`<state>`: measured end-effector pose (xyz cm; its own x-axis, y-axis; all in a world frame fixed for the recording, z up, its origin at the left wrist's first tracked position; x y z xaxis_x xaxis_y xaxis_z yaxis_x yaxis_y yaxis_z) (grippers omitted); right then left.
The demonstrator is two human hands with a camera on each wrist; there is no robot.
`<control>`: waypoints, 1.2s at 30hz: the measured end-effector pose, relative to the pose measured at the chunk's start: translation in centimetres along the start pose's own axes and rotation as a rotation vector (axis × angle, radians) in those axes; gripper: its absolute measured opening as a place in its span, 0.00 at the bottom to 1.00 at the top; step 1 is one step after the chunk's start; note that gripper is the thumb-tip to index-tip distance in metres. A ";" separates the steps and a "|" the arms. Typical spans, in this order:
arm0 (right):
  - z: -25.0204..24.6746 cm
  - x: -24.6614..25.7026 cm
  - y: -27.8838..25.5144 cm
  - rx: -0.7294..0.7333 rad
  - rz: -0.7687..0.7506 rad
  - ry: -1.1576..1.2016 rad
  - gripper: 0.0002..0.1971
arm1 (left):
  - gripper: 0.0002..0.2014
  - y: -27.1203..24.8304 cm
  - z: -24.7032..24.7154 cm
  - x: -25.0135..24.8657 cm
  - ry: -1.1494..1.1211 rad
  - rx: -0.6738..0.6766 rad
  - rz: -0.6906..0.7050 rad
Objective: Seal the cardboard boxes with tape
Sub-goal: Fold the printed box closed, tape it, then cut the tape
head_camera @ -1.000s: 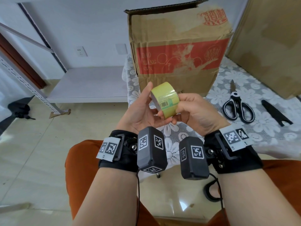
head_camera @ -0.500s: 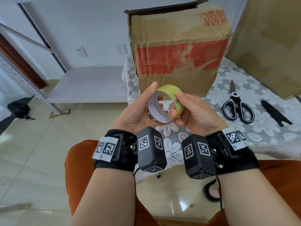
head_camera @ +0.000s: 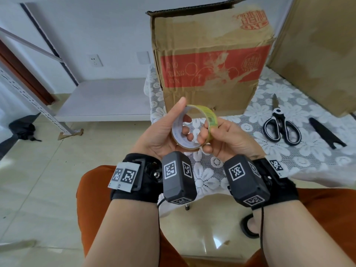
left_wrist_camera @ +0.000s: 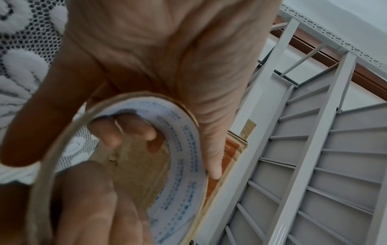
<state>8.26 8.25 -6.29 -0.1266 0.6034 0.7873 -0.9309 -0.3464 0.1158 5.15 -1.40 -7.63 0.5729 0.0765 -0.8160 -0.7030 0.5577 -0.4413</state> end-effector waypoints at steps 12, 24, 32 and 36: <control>-0.6 -0.2 0.1 -0.071 -0.004 0.012 0.17 | 0.28 0.3 -0.3 0.3 -0.020 -0.061 -0.030; 1.1 0.5 -0.1 0.001 0.001 0.027 0.04 | 0.36 0.9 -0.6 0.6 -0.121 -0.017 -0.036; 0.6 0.0 -0.3 -0.074 0.033 -0.007 0.06 | 0.53 0.7 -0.4 0.7 -0.079 -0.020 -0.063; 0.4 0.0 -0.2 -0.094 0.058 -0.041 0.08 | 0.43 0.4 -0.3 0.3 -0.095 -0.061 -0.018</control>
<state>8.54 8.03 -6.03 -0.1685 0.5539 0.8154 -0.9507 -0.3098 0.0140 4.97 -1.41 -8.14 0.6213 0.1467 -0.7697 -0.7148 0.5086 -0.4801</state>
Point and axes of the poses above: each hand's wrist, its own y-axis towards the middle knuckle, its own z-axis out of the palm, x = y × z, the point moved 8 cm from there along y, towards the middle knuckle, and after that the axes turned 5 degrees about -z, right-handed, at the moved point
